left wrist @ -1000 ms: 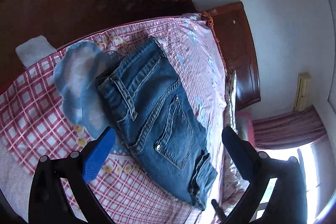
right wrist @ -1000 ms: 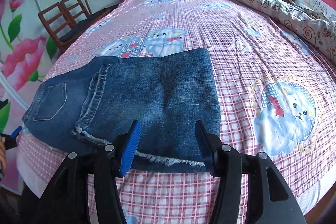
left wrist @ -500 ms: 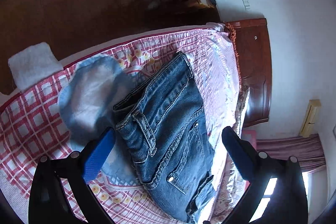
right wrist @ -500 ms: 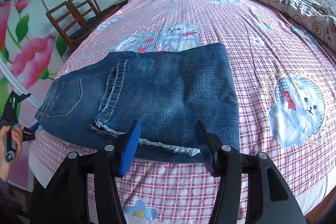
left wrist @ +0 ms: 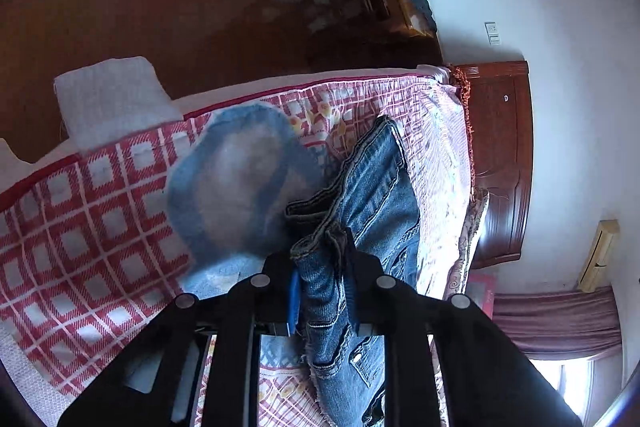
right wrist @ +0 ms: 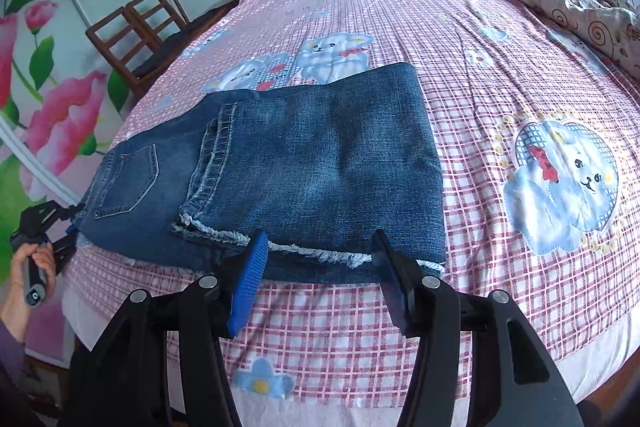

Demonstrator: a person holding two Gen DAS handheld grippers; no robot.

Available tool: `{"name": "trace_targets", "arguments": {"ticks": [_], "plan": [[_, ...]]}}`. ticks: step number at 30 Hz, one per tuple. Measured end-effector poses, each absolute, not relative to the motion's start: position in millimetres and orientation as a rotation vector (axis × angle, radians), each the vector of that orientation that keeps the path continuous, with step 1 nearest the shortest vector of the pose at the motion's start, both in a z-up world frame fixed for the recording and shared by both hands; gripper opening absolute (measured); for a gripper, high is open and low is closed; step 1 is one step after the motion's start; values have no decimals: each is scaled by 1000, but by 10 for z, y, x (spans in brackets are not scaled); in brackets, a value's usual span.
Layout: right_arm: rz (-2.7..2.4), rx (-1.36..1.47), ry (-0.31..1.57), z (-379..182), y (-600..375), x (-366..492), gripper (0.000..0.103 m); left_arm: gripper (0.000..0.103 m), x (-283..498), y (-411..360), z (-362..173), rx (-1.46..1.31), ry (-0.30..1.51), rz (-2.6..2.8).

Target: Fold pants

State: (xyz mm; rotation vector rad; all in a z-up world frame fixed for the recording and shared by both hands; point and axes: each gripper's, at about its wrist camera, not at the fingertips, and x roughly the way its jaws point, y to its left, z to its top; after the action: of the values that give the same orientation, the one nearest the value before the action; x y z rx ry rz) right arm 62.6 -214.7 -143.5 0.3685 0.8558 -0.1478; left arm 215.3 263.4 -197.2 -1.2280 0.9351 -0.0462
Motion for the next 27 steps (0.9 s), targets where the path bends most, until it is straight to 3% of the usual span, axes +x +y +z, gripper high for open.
{"name": "trace_targets", "arguments": {"ticks": [6,12,20,27], "plan": [[-181,413,835,-1428,-2353,515,53,11,2086,2591,-1749,-1239,848,-102],[-191,478,810,-1443,-2508,404,53,11,2088,2257,-1082,-1078,756,-246],[-207,559,758,-1434,-2741,167,53,10,1907,1052,-219,-766,661,-540],[-253,640,716,-1479,-3069,-158,53,10,1673,-180,-160,-515,716,-756]]}}
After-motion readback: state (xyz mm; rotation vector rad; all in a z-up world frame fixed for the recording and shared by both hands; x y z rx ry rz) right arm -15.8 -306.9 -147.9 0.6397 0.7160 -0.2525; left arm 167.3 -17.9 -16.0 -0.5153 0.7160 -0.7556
